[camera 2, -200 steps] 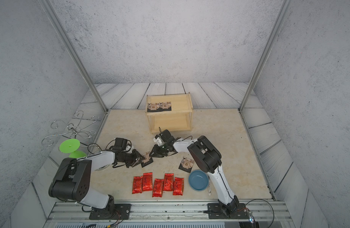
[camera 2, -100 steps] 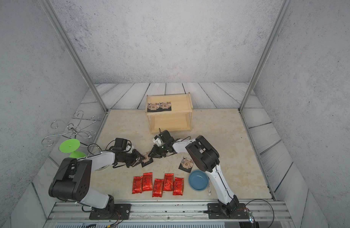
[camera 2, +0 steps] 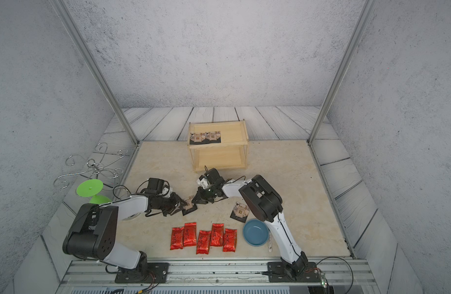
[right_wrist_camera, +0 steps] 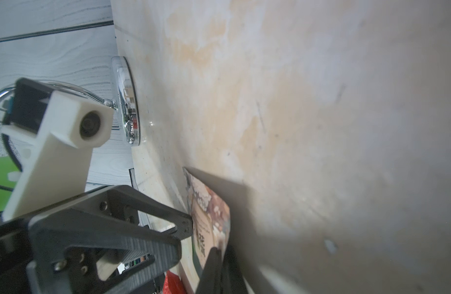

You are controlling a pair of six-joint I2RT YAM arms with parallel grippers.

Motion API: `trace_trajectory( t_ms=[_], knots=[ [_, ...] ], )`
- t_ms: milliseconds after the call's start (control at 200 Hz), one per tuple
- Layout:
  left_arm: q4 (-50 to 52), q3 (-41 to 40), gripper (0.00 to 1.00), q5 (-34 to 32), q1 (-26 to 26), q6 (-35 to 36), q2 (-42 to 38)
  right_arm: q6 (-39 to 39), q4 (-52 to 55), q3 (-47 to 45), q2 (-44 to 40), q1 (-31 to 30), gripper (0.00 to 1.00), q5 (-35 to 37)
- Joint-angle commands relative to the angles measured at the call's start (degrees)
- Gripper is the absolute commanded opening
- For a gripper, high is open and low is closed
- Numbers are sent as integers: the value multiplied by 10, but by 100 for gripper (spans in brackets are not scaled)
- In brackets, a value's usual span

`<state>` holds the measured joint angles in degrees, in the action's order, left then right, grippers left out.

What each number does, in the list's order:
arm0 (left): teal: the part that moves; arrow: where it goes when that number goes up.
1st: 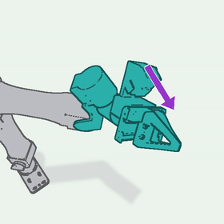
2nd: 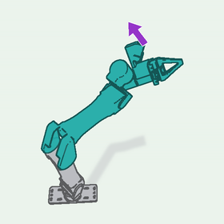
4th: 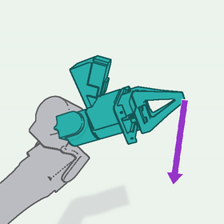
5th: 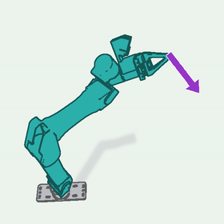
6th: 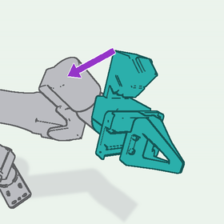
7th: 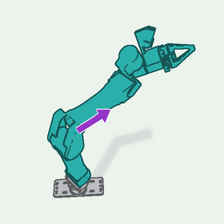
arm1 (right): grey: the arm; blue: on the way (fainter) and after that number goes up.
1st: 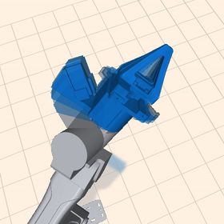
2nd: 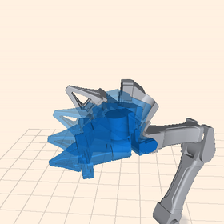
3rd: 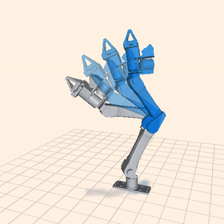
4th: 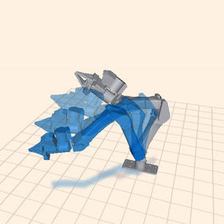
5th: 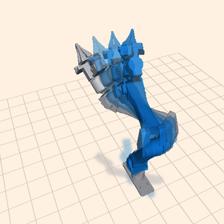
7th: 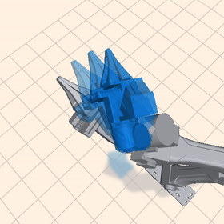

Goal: Place the tea bags on the shelf by color
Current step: Pick up the tea bag from the center of the board, then place the tea bag on the shelf.

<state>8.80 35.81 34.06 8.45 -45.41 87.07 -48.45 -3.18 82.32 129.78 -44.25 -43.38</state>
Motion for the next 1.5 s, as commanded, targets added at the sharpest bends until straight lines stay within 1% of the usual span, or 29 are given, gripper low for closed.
trace_trajectory(
  t_ms=[0, 120, 240, 320, 485, 600, 691, 781, 871, 946, 1056, 1121, 1206, 1341, 1496],
  knots=[
    [29, 6, 36, -4, -11, 9, -20, 3, 18, -4, -38, 2, 4, 16],
    [59, 25, 36, -5, -22, 20, -43, 4, 22, -19, -74, 8, 0, 29],
    [97, 53, 37, -21, -27, 40, -64, 14, 43, -29, -111, 10, 0, 43],
    [115, 74, 37, -20, -32, 47, -66, 20, 53, -39, -139, 12, 0, 47],
    [148, 110, 38, -21, -33, 59, -90, 40, 73, -78, -225, 30, 0, 54],
    [175, 138, 39, -27, -32, 73, -110, 78, 127, -92, -288, 51, 0, 65],
    [187, 160, 41, -35, -31, 80, -117, 122, 194, -79, -329, 72, 0, 75],
    [194, 183, 42, -37, -27, 82, -113, 171, 269, -41, -358, 106, 0, 85],
    [195, 215, 42, -36, -16, 83, -104, 194, 300, -9, -378, 145, 0, 85],
    [202, 240, 42, -40, 1, 89, -96, 205, 303, 19, -390, 177, 0, 96],
    [198, 260, 43, -45, 30, 93, -82, 213, 295, 65, -389, 215, 0, 99],
    [198, 272, 43, -45, 42, 96, -68, 230, 317, 119, -367, 232, 0, 98],
    [199, 284, 43, -41, 53, 99, -50, 252, 365, 210, -316, 249, 0, 87],
    [194, 295, 43, -36, 55, 105, -33, 271, 412, 328, -239, 268, 0, 60],
    [183, 303, 44, -36, 54, 105, -20, 261, 428, 423, -161, 292, 0, 11]
  ],
)
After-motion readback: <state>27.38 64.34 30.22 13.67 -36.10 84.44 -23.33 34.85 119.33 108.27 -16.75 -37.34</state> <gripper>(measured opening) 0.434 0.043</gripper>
